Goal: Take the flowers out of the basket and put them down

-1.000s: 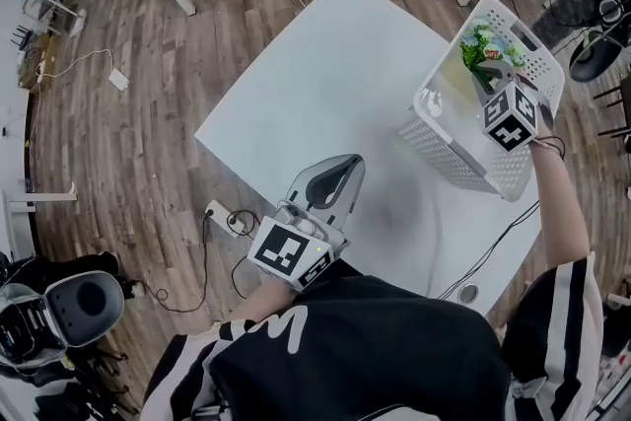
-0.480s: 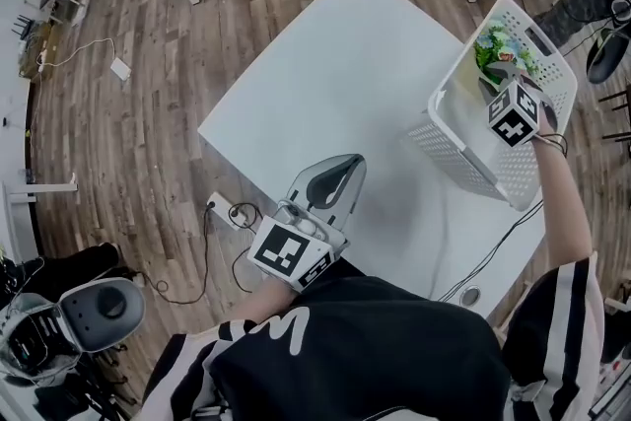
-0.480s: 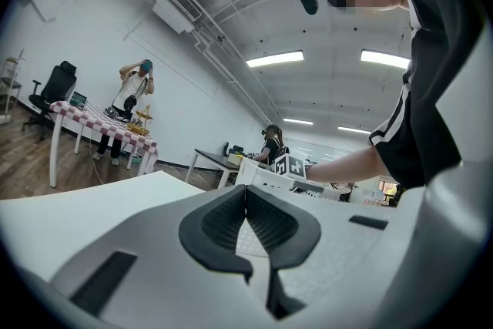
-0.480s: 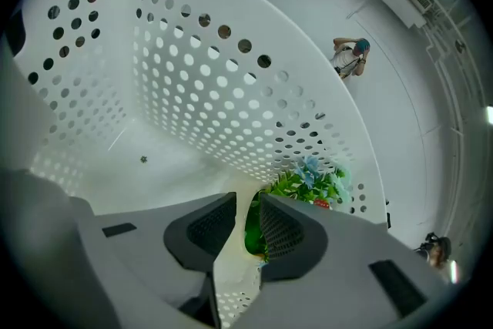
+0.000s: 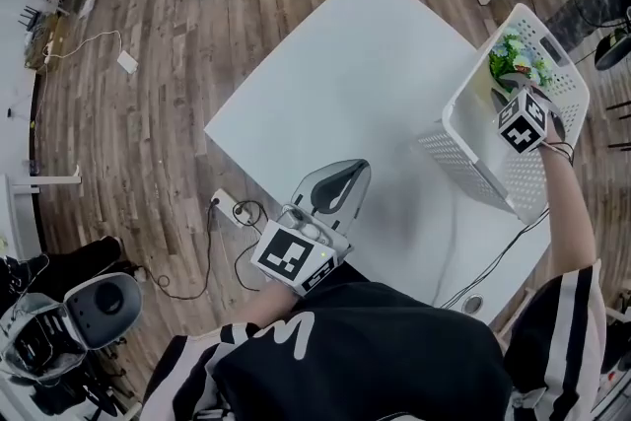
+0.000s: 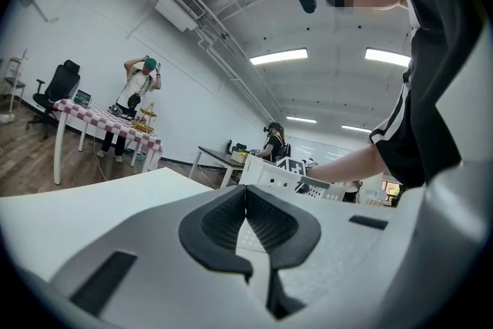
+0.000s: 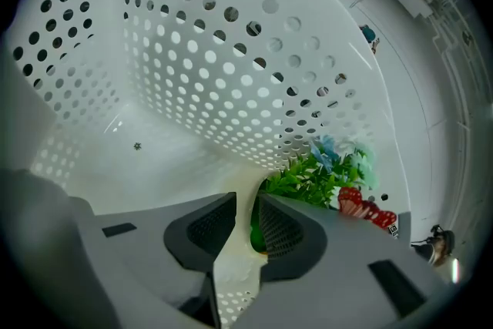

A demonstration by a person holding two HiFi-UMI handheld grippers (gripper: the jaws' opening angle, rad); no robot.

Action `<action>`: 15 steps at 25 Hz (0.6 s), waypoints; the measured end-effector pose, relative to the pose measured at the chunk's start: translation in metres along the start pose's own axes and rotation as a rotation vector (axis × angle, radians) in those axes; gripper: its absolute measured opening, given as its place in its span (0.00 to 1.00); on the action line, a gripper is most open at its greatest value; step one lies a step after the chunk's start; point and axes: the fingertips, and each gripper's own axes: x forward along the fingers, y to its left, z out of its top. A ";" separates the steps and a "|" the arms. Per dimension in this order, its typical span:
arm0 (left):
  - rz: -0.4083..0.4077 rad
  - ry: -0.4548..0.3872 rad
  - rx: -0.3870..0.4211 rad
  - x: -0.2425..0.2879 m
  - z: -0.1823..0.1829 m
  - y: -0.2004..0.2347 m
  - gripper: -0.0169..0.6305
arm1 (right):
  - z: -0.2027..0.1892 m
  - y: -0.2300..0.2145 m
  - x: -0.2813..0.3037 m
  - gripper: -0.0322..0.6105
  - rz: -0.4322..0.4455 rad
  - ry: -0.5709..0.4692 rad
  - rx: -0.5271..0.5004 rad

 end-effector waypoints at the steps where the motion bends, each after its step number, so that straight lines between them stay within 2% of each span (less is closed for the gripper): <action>1: 0.001 0.001 -0.005 0.000 0.000 0.001 0.03 | -0.001 0.000 0.001 0.18 0.000 0.004 0.000; 15: 0.003 0.015 -0.025 -0.002 -0.002 0.010 0.03 | -0.002 0.005 0.014 0.18 0.033 0.032 0.031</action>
